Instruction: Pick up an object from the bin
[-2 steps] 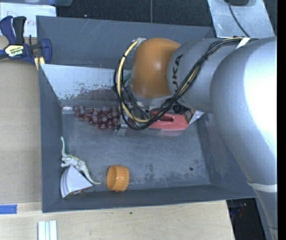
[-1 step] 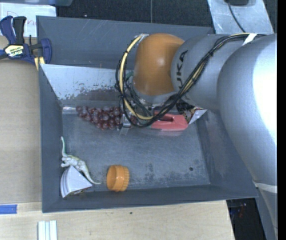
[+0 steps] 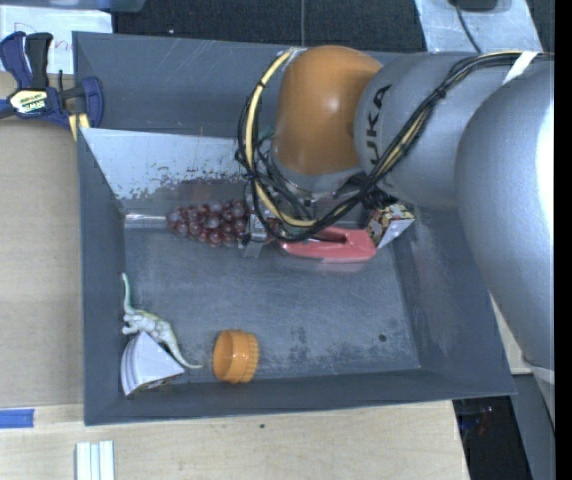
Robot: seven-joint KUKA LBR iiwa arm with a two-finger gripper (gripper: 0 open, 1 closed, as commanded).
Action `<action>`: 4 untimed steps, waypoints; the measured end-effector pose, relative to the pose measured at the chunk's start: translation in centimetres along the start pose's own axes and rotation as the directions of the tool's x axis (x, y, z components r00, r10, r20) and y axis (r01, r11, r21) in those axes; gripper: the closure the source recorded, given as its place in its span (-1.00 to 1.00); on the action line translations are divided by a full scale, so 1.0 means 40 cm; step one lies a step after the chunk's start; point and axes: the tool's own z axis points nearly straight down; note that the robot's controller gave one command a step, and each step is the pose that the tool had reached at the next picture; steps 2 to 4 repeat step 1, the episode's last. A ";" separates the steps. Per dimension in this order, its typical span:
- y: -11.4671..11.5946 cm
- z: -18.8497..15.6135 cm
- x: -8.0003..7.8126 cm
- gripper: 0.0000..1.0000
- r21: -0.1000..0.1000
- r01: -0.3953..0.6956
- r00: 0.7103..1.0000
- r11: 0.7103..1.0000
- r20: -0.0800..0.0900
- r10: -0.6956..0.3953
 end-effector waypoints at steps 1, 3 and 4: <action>-0.001 -0.048 -0.001 1.00 0.000 -0.001 1.000 1.000 0.001 0.001; -0.001 -0.048 -0.001 1.00 0.000 -0.001 1.000 1.000 0.001 0.001; -0.001 -0.048 -0.001 1.00 0.000 -0.001 1.000 1.000 0.001 0.001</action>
Offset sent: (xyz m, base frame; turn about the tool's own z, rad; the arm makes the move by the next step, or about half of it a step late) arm 0.0003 -0.0002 0.0357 0.0004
